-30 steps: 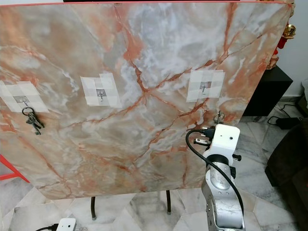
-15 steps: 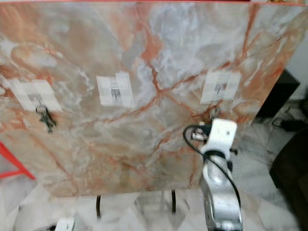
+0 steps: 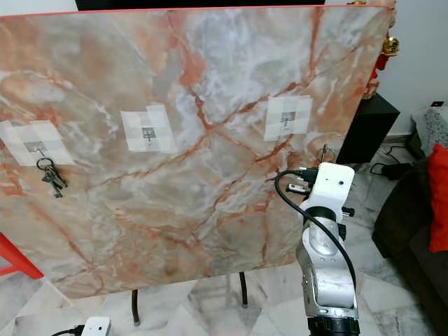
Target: Hang keys on a hook
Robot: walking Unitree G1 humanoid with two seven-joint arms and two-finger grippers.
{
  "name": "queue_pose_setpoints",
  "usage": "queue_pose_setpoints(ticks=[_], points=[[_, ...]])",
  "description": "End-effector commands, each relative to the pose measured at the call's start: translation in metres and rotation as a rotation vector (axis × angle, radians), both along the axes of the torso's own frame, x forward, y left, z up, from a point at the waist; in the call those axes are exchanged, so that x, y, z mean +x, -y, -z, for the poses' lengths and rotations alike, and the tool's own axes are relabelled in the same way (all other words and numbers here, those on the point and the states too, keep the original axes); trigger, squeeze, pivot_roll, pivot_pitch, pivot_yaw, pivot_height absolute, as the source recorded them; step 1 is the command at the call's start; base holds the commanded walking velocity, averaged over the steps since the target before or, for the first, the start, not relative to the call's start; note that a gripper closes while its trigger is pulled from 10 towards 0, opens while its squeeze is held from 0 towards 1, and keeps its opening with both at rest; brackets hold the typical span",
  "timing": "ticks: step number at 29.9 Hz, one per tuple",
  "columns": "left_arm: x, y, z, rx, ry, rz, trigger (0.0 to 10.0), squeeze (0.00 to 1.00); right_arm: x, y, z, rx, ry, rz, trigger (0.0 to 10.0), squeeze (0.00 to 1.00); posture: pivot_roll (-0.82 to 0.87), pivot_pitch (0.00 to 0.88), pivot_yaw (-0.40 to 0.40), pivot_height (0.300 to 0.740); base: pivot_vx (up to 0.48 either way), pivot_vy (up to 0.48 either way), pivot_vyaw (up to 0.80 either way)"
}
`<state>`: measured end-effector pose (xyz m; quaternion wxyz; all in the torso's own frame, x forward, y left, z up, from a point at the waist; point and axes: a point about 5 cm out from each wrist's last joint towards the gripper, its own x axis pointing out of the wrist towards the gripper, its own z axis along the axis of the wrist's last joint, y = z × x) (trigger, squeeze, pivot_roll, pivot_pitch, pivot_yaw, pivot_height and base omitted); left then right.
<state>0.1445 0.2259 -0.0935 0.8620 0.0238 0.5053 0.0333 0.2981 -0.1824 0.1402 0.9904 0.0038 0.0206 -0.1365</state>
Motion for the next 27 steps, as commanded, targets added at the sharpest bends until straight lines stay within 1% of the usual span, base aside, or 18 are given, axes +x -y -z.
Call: queue_pose_setpoints(ticks=[1, 3, 8, 12, 14, 21, 23, 27], points=[[-0.002, -0.001, 0.001, -0.004, -0.006, -0.003, 10.0, 0.00, 0.004, -0.002, -0.006, -0.001, 0.021, -0.021, 10.0, 0.00, -0.03, 0.000, -0.032, 0.740, 0.000, 0.000, 0.00], [-0.002, -0.001, 0.001, -0.004, -0.006, -0.004, 10.0, 0.00, 0.006, -0.004, -0.006, 0.001, 0.018, -0.035, 10.0, 0.00, -0.03, 0.000, -0.031, 0.740, 0.000, 0.000, 0.00], [-0.002, -0.001, 0.001, -0.005, -0.006, -0.004, 10.0, 0.00, 0.004, -0.016, -0.003, -0.020, 0.000, -0.108, 10.0, 0.00, -0.03, 0.000, -0.030, 0.740, 0.000, 0.000, 0.00], [-0.002, -0.001, 0.001, -0.005, -0.006, -0.005, 10.0, 0.00, 0.003, -0.018, -0.004, -0.028, 0.006, -0.117, 10.0, 0.00, -0.03, 0.000, -0.029, 0.740, 0.000, 0.000, 0.00], [-0.002, -0.001, 0.001, -0.005, -0.006, -0.005, 10.0, 0.00, 0.004, -0.022, -0.005, -0.039, 0.016, -0.135, 10.0, 0.00, -0.03, 0.000, -0.030, 0.740, 0.000, 0.000, 0.67], [-0.002, -0.001, 0.001, -0.004, -0.007, -0.001, 10.0, 0.00, 0.004, -0.025, -0.007, -0.027, 0.029, -0.144, 10.0, 0.00, -0.03, 0.000, -0.030, 0.740, 0.000, 0.000, 0.80], [-0.003, -0.001, 0.001, -0.004, -0.007, 0.000, 10.0, 0.00, 0.004, -0.025, -0.006, -0.013, 0.031, -0.135, 10.0, 0.00, -0.03, 0.000, -0.029, 0.740, 0.000, 0.000, 0.00], [-0.003, -0.001, 0.001, -0.005, -0.009, 0.003, 10.0, 0.00, 0.003, -0.023, -0.006, -0.016, 0.028, -0.099, 10.0, 0.00, -0.03, 0.000, -0.029, 0.740, 0.000, 0.000, 0.00]])
